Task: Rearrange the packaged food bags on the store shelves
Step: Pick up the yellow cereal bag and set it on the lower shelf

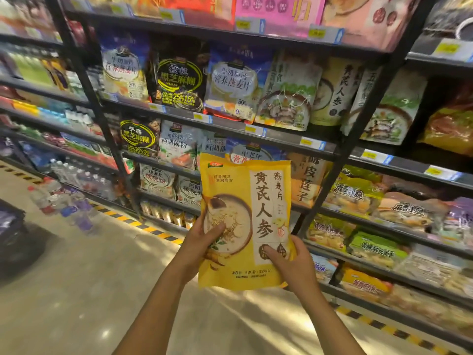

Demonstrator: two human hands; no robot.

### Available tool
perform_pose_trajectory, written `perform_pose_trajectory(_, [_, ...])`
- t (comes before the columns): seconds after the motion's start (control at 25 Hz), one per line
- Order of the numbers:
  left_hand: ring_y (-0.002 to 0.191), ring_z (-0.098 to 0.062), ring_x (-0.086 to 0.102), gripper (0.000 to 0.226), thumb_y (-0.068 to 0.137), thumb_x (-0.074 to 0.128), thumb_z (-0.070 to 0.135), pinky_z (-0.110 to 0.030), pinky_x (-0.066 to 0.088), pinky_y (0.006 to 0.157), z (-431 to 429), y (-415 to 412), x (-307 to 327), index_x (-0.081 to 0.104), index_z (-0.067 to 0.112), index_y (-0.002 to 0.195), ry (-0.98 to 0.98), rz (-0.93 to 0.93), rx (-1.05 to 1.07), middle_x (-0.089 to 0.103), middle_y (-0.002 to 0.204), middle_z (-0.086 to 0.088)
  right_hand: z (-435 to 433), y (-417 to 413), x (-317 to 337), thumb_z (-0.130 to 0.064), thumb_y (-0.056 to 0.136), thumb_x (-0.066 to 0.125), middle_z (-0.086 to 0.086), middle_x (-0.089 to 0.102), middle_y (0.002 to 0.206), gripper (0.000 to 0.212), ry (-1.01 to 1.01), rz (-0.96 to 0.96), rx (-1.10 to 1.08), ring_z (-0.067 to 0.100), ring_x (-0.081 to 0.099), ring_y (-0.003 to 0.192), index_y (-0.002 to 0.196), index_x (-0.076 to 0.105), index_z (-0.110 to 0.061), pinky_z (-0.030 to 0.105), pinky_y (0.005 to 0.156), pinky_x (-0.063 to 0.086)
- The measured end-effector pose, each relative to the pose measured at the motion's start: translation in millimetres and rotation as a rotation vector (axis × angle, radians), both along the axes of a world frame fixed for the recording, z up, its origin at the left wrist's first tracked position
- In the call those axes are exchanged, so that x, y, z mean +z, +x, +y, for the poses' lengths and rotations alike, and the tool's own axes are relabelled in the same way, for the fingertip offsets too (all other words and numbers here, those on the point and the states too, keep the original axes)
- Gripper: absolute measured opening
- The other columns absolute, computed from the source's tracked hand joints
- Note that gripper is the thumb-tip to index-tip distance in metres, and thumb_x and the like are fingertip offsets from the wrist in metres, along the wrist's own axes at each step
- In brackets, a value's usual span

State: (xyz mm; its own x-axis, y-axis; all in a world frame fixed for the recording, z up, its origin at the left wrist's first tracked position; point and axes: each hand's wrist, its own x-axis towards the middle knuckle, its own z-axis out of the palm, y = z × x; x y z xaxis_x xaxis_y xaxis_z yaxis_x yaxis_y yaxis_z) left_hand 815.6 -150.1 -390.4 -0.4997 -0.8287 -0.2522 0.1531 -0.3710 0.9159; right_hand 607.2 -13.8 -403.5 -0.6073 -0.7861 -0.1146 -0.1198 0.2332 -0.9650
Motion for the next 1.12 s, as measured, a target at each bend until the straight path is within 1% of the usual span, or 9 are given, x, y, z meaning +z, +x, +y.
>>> perform_pose_trajectory(0.2, [0.115, -0.031, 0.074, 0.067, 0.078, 0.084, 0.018, -0.053, 0.058, 0.099, -33, 0, 2, 0.059, 0.028, 0.14, -0.024, -0.016, -0.054, 0.077, 0.126, -0.007, -40, -3, 10, -0.03, 0.078, 0.09, -0.017, 0.071, 0.109, 0.052, -0.016, 0.003, 0.014, 0.003, 0.071, 0.095, 0.116, 0.057, -0.041, 0.022, 0.071, 0.059])
perform_pose_trajectory(0.32, [0.111, -0.023, 0.076, 0.065, 0.081, 0.084, 0.015, -0.045, 0.062, 0.093, -59, -22, 9, 0.059, 0.035, 0.137, -0.106, -0.041, -0.051, 0.079, 0.122, 0.0, -65, -21, 13, -0.029, 0.077, 0.09, -0.012, 0.073, 0.112, 0.05, -0.027, -0.012, -0.007, 0.006, 0.073, 0.094, 0.112, 0.057, -0.043, 0.031, 0.076, 0.063])
perform_pose_trajectory(0.44, [0.107, -0.017, 0.077, 0.055, 0.087, 0.08, 0.01, -0.032, 0.064, 0.081, -92, -58, 19, 0.061, 0.036, 0.132, -0.165, -0.039, -0.028, 0.08, 0.117, 0.006, -97, -54, 22, -0.024, 0.079, 0.089, -0.01, 0.073, 0.114, 0.05, -0.078, -0.021, -0.009, -0.001, 0.074, 0.089, 0.117, 0.059, -0.038, 0.027, 0.07, 0.064])
perform_pose_trajectory(0.52, [0.111, -0.019, 0.076, 0.058, 0.086, 0.081, 0.012, -0.031, 0.064, 0.082, -120, -91, 30, 0.059, 0.034, 0.136, -0.204, -0.038, -0.028, 0.08, 0.119, 0.006, -123, -84, 33, -0.03, 0.079, 0.088, -0.013, 0.073, 0.116, 0.052, -0.111, -0.007, -0.023, -0.001, 0.074, 0.093, 0.121, 0.059, -0.041, 0.027, 0.071, 0.065])
perform_pose_trajectory(0.64, [0.113, -0.017, 0.075, 0.063, 0.086, 0.082, 0.016, -0.034, 0.064, 0.086, -165, -149, 50, 0.056, 0.036, 0.14, -0.257, -0.042, -0.032, 0.078, 0.123, 0.008, -161, -135, 53, -0.041, 0.078, 0.087, -0.015, 0.073, 0.119, 0.049, -0.136, 0.031, -0.038, 0.007, 0.073, 0.104, 0.116, 0.058, -0.052, 0.039, 0.082, 0.065])
perform_pose_trajectory(0.8, [0.113, -0.015, 0.074, 0.063, 0.088, 0.083, 0.018, -0.034, 0.063, 0.088, -223, -236, 80, 0.056, 0.039, 0.141, -0.356, -0.043, -0.045, 0.077, 0.123, 0.011, -211, -210, 84, -0.038, 0.086, 0.081, -0.022, 0.071, 0.114, 0.043, -0.191, 0.102, -0.058, -0.004, 0.07, 0.102, 0.111, 0.053, -0.059, 0.028, 0.082, 0.062])
perform_pose_trajectory(0.96, [0.125, -0.016, 0.067, 0.076, 0.086, 0.086, 0.026, -0.039, 0.057, 0.101, -269, -313, 108, 0.048, 0.038, 0.151, -0.447, -0.061, -0.043, 0.07, 0.137, 0.009, -259, -281, 102, -0.059, 0.088, 0.071, -0.015, 0.065, 0.133, 0.051, -0.208, 0.242, -0.091, 0.009, 0.062, 0.124, 0.134, 0.053, -0.051, 0.046, 0.096, 0.058])
perform_pose_trajectory(1.04, [0.131, -0.018, 0.062, 0.084, 0.082, 0.089, 0.035, -0.046, 0.054, 0.108, -286, -343, 115, 0.044, 0.039, 0.154, -0.494, -0.088, -0.033, 0.065, 0.144, 0.008, -277, -305, 104, -0.071, 0.086, 0.062, -0.009, 0.054, 0.148, 0.072, -0.164, 0.298, -0.128, 0.015, 0.051, 0.137, 0.15, 0.042, -0.045, 0.05, 0.106, 0.052])
perform_pose_trajectory(1.12, [0.131, -0.017, 0.062, 0.082, 0.085, 0.087, 0.032, -0.045, 0.054, 0.107, -297, -374, 119, 0.044, 0.037, 0.155, -0.522, -0.079, -0.035, 0.064, 0.145, 0.008, -291, -321, 108, -0.07, 0.09, 0.057, -0.005, 0.036, 0.163, 0.081, -0.103, 0.334, -0.175, 0.02, 0.034, 0.151, 0.16, 0.028, -0.041, 0.052, 0.118, 0.039])
